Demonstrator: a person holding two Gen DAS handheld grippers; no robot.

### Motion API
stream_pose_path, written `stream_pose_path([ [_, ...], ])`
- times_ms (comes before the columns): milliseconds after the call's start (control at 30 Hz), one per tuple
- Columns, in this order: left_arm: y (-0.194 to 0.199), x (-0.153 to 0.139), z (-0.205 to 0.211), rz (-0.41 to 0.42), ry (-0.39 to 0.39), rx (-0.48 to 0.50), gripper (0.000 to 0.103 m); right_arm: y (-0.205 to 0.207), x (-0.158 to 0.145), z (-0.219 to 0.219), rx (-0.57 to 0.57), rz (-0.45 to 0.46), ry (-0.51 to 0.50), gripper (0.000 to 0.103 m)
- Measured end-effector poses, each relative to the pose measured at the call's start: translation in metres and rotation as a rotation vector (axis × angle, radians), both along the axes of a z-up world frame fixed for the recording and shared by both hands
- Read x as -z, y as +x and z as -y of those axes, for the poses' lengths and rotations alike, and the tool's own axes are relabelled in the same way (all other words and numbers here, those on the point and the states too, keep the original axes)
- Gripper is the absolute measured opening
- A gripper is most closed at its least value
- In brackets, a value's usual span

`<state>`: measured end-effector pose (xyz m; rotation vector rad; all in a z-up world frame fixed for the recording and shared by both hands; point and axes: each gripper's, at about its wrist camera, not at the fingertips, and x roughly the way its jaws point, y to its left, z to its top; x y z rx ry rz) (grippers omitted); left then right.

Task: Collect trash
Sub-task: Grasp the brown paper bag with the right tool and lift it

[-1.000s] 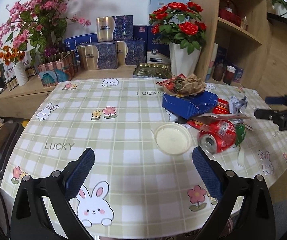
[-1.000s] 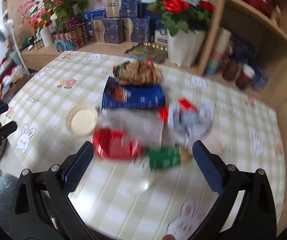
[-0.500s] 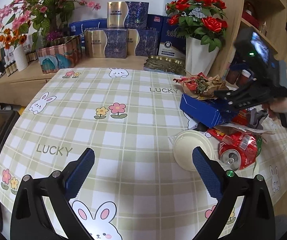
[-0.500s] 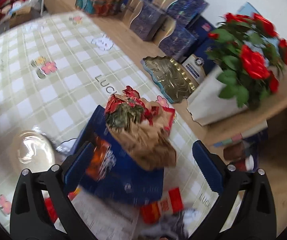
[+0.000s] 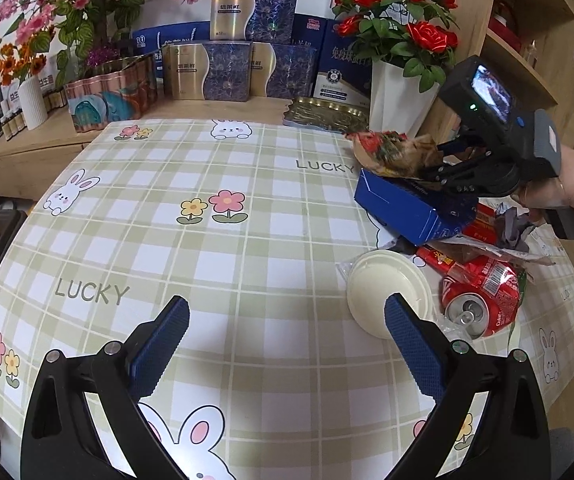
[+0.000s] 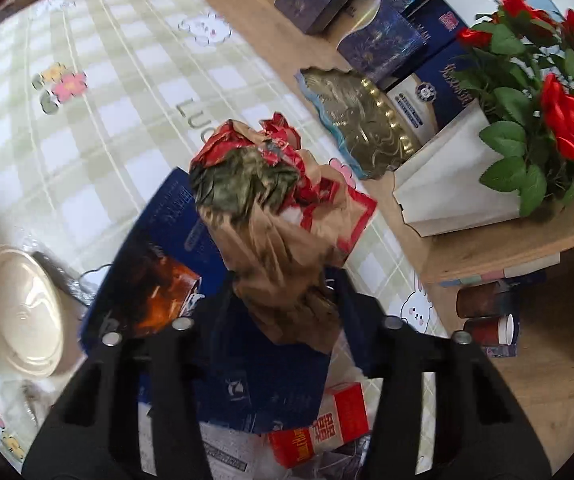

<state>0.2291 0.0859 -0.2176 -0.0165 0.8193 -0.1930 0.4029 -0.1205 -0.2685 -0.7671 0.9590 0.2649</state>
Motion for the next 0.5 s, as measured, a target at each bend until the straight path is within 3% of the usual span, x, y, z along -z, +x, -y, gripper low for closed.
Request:
stream_pose_path([
  [233,0.002,-0.004,0.016,-0.007,-0.028,0.039,0.090,-0.038,-0.050,0.025,0.015,0.077,0.230,0.030],
  [500,0.014,-0.019,0.067,0.028,0.014,0.157,0.085,-0.083,-0.099,0.086,0.108,0.164,0.482,0.028],
])
